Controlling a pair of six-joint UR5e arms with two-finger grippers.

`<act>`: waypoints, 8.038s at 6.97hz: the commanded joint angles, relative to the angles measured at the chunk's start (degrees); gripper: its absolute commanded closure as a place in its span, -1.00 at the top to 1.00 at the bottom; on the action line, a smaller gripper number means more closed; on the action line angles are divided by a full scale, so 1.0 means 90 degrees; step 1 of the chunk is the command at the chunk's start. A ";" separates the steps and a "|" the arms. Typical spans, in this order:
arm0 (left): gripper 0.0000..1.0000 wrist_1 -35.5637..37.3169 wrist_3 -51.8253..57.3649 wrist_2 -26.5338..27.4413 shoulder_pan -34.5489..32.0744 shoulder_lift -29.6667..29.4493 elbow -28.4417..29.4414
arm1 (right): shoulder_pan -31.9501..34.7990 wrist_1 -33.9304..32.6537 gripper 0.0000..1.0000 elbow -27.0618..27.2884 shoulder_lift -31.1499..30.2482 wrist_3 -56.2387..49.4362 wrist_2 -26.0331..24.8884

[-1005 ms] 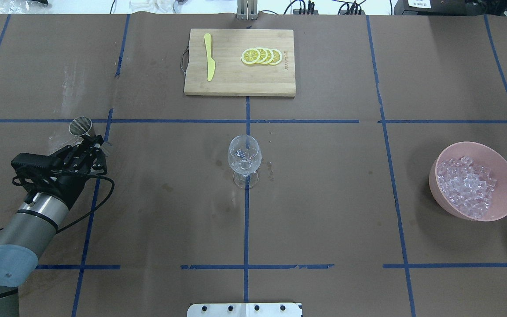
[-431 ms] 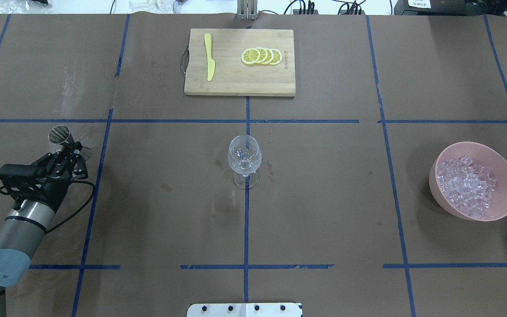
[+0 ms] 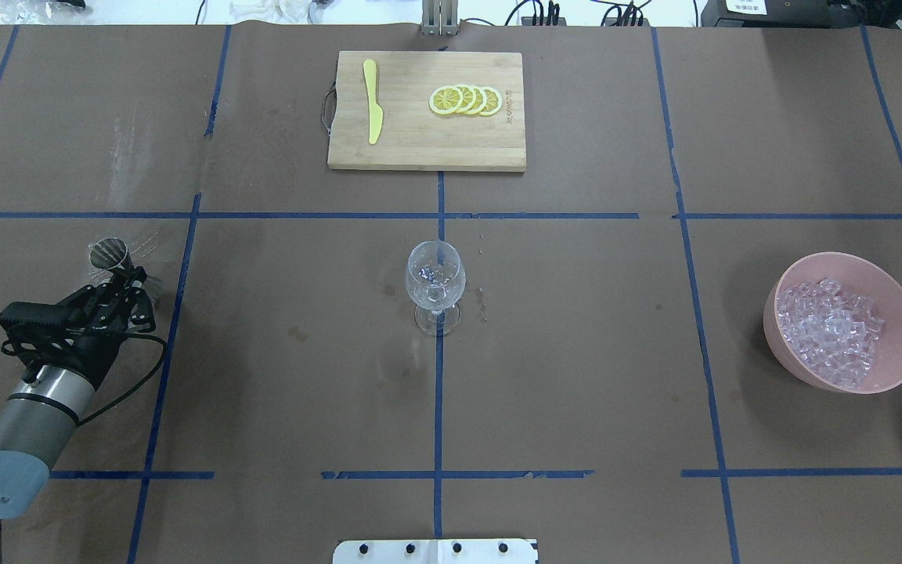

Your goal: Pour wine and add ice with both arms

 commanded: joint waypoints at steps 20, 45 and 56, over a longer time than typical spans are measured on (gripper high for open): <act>0.99 -0.0456 0.3789 -0.6036 -0.4080 0.0258 -0.0756 | 0.0000 -0.0019 1.00 0.0043 0.0019 0.0089 0.0000; 1.00 0.7976 0.7420 -1.1617 -0.8954 0.0434 -0.1293 | -0.4667 0.3086 0.58 0.0443 -0.0957 0.5997 -0.3037; 1.00 0.7976 0.7440 -1.1617 -0.8954 0.0424 -0.1342 | -0.4306 0.0396 -1.00 0.1547 0.1869 0.5937 -0.1855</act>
